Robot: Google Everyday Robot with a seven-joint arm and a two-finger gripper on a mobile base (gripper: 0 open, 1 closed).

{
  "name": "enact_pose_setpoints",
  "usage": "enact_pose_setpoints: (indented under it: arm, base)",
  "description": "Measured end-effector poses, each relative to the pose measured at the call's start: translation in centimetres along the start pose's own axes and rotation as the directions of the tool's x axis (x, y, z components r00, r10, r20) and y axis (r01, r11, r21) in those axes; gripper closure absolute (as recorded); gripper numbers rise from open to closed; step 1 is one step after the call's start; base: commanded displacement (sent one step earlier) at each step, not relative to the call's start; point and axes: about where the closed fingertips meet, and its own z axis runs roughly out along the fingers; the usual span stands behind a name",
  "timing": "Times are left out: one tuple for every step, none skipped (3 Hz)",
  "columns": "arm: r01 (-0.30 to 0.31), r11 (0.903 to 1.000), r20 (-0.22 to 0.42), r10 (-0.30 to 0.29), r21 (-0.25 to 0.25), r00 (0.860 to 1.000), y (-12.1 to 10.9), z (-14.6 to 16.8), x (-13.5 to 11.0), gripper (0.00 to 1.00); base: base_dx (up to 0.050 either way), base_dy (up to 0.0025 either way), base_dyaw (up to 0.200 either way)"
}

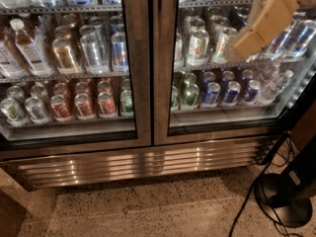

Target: Open right fridge door

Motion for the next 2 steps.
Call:
enact_pose_setpoints:
  arm:
    - [-0.008,0.9990,0.011,0.007,0.044,1.000,-5.1,2.3,-0.1,0.00]
    - [-0.007,1.0000,0.118,0.006,0.005,0.993,-7.3,4.0,-2.3,0.00]
  base:
    - [0.000,0.00000,0.000]
    - [0.000,0.00000,0.000]
